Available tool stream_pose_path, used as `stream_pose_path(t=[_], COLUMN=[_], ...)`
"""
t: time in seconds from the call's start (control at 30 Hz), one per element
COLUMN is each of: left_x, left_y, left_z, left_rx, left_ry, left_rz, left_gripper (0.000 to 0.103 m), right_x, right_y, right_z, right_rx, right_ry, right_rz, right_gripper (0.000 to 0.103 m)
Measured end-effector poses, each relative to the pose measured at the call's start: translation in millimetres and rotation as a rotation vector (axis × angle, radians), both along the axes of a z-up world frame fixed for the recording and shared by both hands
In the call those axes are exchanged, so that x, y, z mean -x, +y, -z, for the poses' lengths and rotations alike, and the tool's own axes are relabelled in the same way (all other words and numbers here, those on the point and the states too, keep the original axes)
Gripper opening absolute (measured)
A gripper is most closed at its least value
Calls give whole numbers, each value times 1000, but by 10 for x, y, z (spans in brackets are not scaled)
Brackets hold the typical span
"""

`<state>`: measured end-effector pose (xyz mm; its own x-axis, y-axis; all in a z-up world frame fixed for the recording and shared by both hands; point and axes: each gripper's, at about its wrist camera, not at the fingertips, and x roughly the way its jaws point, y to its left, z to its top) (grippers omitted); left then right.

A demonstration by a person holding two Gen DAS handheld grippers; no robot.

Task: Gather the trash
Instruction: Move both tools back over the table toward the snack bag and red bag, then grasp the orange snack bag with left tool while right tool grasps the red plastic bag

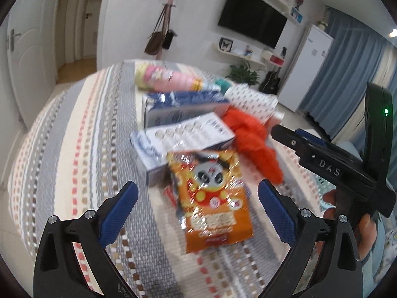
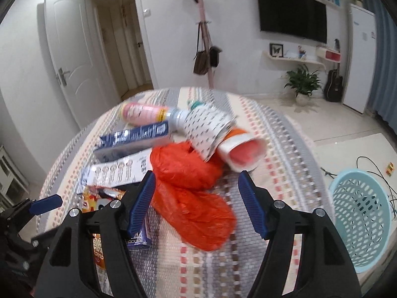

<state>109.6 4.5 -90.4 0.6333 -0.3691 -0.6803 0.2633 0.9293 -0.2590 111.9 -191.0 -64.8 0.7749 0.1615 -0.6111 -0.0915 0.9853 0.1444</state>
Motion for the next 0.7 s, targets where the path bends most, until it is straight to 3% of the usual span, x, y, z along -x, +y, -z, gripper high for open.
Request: stream_pose_path(t=[0.27,0.43,0.53,0.7], left_x=[-32,-54,-67,-57], left_y=[-310,-404,-390,-269], left_z=[214,336,373,358], left_rx=[-105,-148,-145,-66], left_ry=[21,43,58,58], left_rz=[40,35,47,64], left_gripper=[94,91,80,63], right_x=[-297,-462,-462,-427], right_y=[60,72,102,99], right_z=[155,220,251,272], right_rx=[-3,-67,-60,-54], right_ry=[46,106,111,107], right_rz=[-26,-72,-87,-108], right_gripper=[65,65,60,42])
